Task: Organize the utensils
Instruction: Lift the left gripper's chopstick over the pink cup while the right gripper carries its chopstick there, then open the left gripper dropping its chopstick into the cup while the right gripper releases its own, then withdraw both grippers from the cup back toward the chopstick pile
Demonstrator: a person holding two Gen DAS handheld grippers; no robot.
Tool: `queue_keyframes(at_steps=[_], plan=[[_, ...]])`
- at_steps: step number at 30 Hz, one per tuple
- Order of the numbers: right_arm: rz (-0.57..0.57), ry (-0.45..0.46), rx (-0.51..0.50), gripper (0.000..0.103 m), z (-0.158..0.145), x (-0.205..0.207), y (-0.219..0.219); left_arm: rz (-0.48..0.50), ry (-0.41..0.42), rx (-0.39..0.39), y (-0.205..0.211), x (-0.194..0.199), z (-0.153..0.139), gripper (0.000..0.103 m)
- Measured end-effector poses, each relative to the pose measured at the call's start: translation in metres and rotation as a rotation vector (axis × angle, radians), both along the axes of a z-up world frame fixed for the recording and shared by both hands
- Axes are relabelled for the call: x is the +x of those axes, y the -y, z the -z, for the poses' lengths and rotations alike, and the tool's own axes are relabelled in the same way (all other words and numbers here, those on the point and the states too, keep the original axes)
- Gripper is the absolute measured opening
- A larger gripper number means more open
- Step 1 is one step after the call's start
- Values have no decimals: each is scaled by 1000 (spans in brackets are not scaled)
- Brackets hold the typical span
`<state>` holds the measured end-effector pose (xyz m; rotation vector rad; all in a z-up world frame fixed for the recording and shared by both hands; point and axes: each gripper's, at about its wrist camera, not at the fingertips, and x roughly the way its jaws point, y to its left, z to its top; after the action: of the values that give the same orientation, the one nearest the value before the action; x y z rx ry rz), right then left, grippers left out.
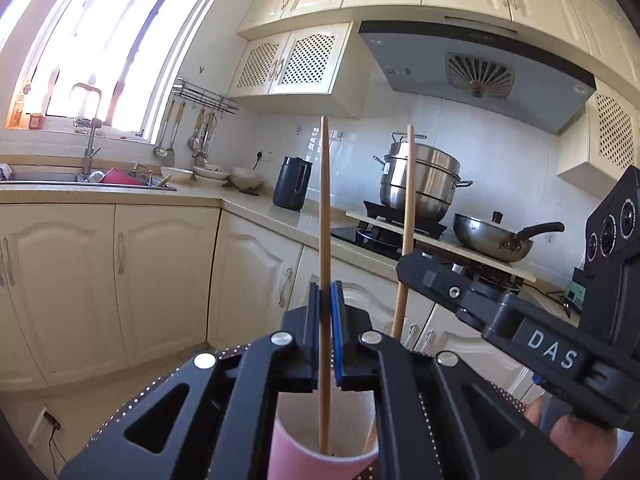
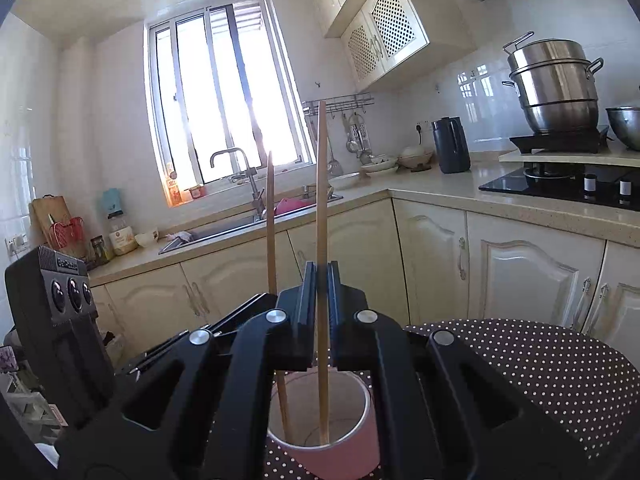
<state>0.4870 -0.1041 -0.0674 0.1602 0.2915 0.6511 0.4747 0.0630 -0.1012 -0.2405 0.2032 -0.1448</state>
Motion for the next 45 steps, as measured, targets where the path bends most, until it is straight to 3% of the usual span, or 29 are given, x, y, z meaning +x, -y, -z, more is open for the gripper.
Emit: queue_keyframes(at_steps=[10, 15, 20, 21, 22, 23, 26, 31, 36, 45], plan=[[24, -6, -161, 6, 27, -29, 2, 24, -93, 90, 10, -21, 16, 6], [42, -40, -193, 6, 41, -32, 4, 41, -139, 129, 17, -23, 23, 6], [52, -73, -204, 6, 47, -33, 5, 66, -188, 120, 17, -25, 27, 6], [53, -76, -206, 6, 48, -35, 5, 70, -192, 115, 17, -26, 26, 10], [53, -79, -206, 6, 47, -36, 5, 71, -196, 113, 16, -27, 25, 22], [53, -85, -206, 7, 48, -37, 4, 65, -195, 113, 15, -30, 24, 27], [57, -95, -204, 7, 46, -40, 5, 69, -184, 99, 13, -38, 19, 30], [70, -97, -197, 18, 41, -49, 8, 62, -183, 91, 10, -50, 10, 45], [95, -92, -169, 46, 33, -59, 20, 54, -175, 72, 5, -63, 1, 53], [102, -85, -161, 50, 19, -82, 35, 43, -154, 99, 11, -93, -15, 62]])
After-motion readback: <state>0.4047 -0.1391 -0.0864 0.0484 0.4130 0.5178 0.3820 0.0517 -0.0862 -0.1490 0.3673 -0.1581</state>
